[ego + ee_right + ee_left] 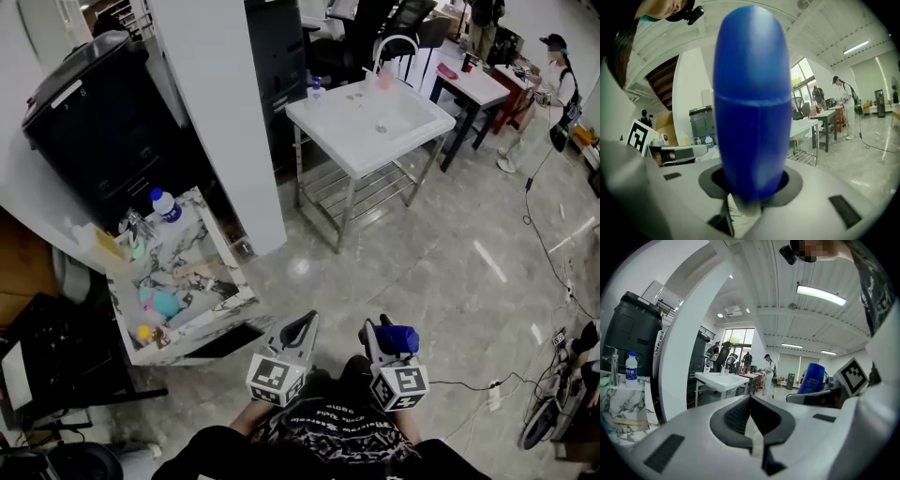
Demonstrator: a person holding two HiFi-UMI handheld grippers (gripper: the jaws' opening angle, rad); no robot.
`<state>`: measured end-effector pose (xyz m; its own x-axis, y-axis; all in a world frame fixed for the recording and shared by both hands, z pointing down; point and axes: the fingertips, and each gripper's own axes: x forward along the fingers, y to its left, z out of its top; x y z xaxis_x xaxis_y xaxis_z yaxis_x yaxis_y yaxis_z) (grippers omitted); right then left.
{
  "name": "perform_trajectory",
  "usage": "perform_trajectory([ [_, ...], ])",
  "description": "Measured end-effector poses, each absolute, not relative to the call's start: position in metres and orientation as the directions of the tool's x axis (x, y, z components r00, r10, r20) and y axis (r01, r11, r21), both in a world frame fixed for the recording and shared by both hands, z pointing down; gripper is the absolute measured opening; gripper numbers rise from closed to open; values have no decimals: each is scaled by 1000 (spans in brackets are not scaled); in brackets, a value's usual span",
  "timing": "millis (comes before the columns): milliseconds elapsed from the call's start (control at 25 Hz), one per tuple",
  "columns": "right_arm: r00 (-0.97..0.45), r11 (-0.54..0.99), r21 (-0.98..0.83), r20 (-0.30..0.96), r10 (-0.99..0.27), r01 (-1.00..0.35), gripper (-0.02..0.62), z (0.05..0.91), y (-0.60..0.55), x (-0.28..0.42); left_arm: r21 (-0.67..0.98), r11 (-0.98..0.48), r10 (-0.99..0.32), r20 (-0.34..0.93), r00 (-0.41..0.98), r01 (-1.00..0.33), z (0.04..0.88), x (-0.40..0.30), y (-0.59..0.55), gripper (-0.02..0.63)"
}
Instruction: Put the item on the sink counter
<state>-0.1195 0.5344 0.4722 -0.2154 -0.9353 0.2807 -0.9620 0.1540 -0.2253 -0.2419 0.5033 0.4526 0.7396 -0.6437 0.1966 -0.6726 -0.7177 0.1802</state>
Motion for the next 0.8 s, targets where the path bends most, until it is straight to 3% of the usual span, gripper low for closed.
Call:
perform_trajectory([
  [280, -200, 147, -198, 285, -938, -969, 135, 479, 502, -93, 184, -713, -650, 186, 736, -676, 460, -223, 471, 6],
  [800, -327, 290, -161, 311, -892, -943, 135, 489, 351, 3, 171, -640, -722, 202, 662, -749, 463, -126, 336, 6],
])
